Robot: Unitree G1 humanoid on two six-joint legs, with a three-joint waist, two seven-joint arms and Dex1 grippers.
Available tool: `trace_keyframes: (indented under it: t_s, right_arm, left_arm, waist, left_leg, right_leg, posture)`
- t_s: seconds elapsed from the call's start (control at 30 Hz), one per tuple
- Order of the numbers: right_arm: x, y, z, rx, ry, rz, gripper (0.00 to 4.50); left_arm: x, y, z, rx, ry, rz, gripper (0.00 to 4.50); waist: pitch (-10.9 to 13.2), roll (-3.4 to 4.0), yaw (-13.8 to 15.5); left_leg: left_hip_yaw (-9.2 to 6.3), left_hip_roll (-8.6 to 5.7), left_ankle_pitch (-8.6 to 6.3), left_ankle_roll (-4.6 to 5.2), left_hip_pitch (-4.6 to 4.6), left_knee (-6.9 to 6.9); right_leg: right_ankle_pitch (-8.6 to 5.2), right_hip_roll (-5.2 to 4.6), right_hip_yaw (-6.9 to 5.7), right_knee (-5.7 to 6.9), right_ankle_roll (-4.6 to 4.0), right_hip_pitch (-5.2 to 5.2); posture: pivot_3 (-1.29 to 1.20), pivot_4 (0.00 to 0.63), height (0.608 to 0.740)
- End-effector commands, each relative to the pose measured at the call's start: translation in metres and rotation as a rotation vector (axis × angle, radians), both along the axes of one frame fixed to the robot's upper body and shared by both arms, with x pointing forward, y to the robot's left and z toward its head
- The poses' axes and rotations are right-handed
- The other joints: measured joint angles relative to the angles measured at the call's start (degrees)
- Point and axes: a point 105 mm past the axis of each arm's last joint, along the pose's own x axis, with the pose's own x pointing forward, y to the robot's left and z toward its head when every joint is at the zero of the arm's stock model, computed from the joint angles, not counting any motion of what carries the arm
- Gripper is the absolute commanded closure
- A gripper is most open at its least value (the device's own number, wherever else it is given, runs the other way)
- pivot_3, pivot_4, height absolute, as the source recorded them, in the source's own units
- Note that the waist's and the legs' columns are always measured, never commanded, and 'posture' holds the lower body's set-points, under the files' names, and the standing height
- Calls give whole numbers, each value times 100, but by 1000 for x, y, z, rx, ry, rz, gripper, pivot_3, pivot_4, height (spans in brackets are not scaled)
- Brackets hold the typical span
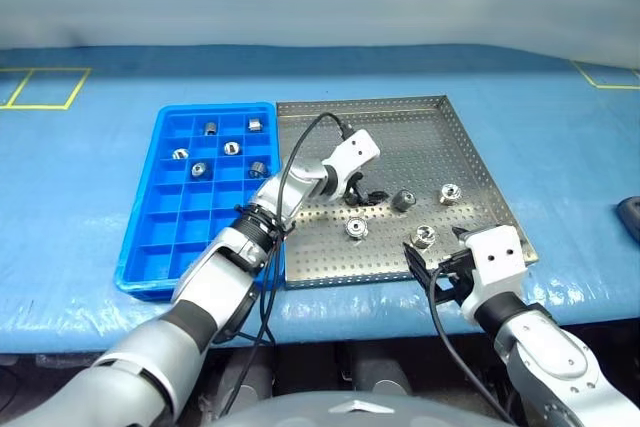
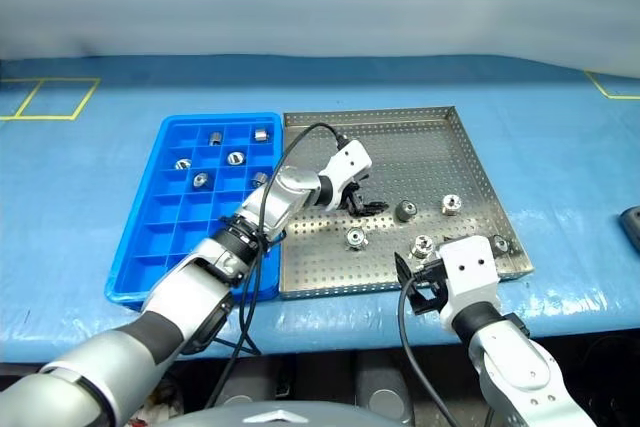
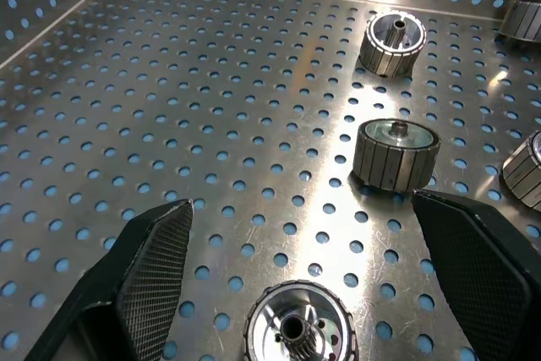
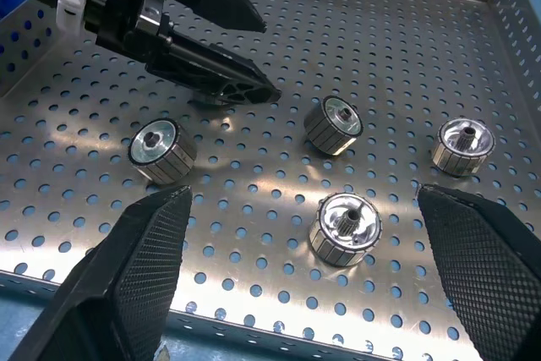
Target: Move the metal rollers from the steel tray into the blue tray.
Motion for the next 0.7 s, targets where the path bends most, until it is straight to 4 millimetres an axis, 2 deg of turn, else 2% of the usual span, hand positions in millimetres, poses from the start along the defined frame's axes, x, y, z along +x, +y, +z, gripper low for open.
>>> trace_keyframes:
  t_s: [0.03, 0.1, 0.2, 0.4, 0.43, 0.57, 0.7]
  right_arm:
    - [-1, 4, 15, 5, -72, 9, 20]
    - [-1, 4, 15, 6, -74, 6, 20]
    - [1, 3, 17, 8, -84, -4, 0]
    - [4, 6, 19, 9, -86, 6, 0]
    - [5, 6, 19, 9, -86, 9, 0]
    - [11, 10, 22, 10, -101, 30, 0]
    - [23, 19, 29, 14, -132, 84, 0]
  left_arm:
    - [5, -3, 5, 42, -52, -9, 0]
    - [6, 2, -1, 77, -50, -2, 0]
    - [7, 6, -6, 106, -49, -1, 543]
    - [5, 8, 7, 51, -51, -27, 2556]
    - [5, 8, 10, 40, -52, -32, 2731]
    - [5, 16, 41, -93, -79, -10, 2732]
    - [5, 34, 75, -255, -124, 77, 2732]
  waist:
    - [0, 0, -18]
    - [0, 0, -33]
    - [-1, -1, -36]
    - [-1, 0, -39]
    - [-1, 0, -42]
    - [0, 0, -46]
    - [-1, 1, -37]
  left_leg:
    - [0, 1, 0, 0, 0, 0]
    - [1, 8, 0, 0, -1, 0]
    - [1, 21, -1, 1, -1, 0]
    - [4, 24, -1, 1, 0, 2]
    - [4, 24, -1, 1, 0, 2]
    - [6, 27, -1, 1, -2, -2]
    - [9, 30, 0, 1, 2, -1]
  right_leg:
    - [0, 0, 1, 0, 0, 0]
    - [0, -1, 1, 0, 1, -1]
    - [1, -1, 2, -1, 1, 0]
    - [2, -1, 4, 1, 4, 0]
    - [3, -1, 4, 1, 4, 0]
    - [3, -1, 7, 1, 3, -4]
    - [4, 0, 9, 4, 4, -4]
  posture:
    - [-166, 150, 740]
    - [-166, 150, 740]
    - [-152, 150, 740]
    - [-130, 150, 740]
    - [-130, 150, 740]
    - [-94, 150, 740]
    - [-59, 150, 740]
